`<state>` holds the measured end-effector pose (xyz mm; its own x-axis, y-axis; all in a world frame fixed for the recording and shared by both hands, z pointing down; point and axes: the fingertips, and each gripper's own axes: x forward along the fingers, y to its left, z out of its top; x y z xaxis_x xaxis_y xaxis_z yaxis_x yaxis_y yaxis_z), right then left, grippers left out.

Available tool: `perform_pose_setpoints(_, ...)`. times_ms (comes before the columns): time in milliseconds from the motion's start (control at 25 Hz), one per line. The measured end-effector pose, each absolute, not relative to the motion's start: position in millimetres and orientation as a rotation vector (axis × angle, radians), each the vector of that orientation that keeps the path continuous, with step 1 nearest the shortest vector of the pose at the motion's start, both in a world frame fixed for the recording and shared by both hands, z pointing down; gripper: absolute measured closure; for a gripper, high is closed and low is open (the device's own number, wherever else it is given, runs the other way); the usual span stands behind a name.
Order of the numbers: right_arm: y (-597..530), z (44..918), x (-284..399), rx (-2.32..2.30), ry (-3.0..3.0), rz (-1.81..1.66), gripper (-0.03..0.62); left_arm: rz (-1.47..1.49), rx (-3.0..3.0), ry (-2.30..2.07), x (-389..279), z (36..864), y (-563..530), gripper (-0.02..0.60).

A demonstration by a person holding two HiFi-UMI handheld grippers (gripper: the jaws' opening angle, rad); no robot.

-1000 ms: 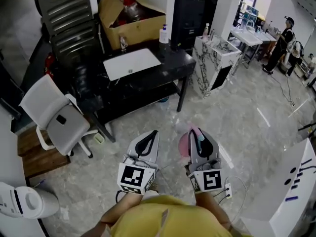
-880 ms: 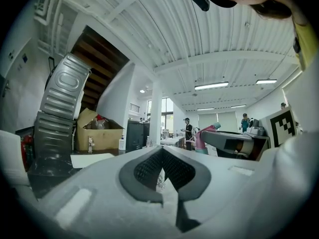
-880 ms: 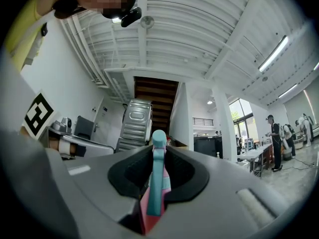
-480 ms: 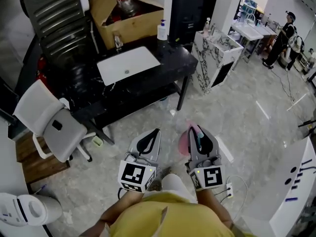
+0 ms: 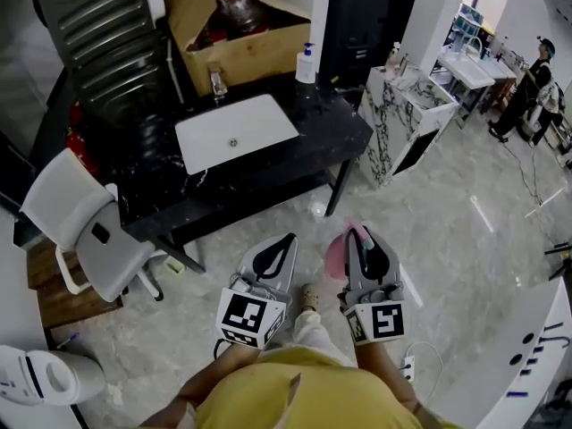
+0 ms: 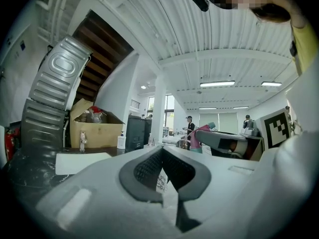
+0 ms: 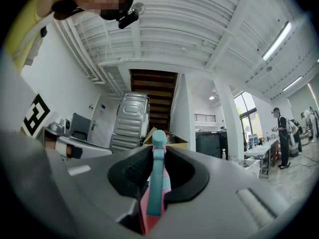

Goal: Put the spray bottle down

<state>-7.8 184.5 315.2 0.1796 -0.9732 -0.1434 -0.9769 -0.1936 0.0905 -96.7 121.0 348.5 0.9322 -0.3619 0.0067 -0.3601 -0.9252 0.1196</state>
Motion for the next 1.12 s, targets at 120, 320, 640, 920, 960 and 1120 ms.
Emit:
perform_pose_setpoints(120,152,315,23,-2.381,2.002,0.28,0.53,-0.024,2.971,-0.587,-68,347,89,0.58)
perform_pose_setpoints(320,97,300,72,-2.334,2.047,0.289,0.53,-0.025,2.962,-0.639,-17,340,38,0.58)
perform_pose_setpoints(640,18,307,154,-2.263,2.133,0.31,0.53,-0.036,2.932,-0.742,57,343,-33,0.578)
perform_pose_setpoints(920,-24,323,201,-2.21,2.16,0.305,0.53,-0.023,2.92,-0.789,96,356,-64,0.58)
perform_pose_setpoints(960,-27,326,206,-2.214,2.165,0.289,0.53,-0.014,2.916,-0.784,101,359,-66,0.578)
perform_pose_setpoints(1120,-43,331,215,-2.201,2.188,0.248,0.53,-0.002,2.907,-0.79,114,361,-82,0.578)
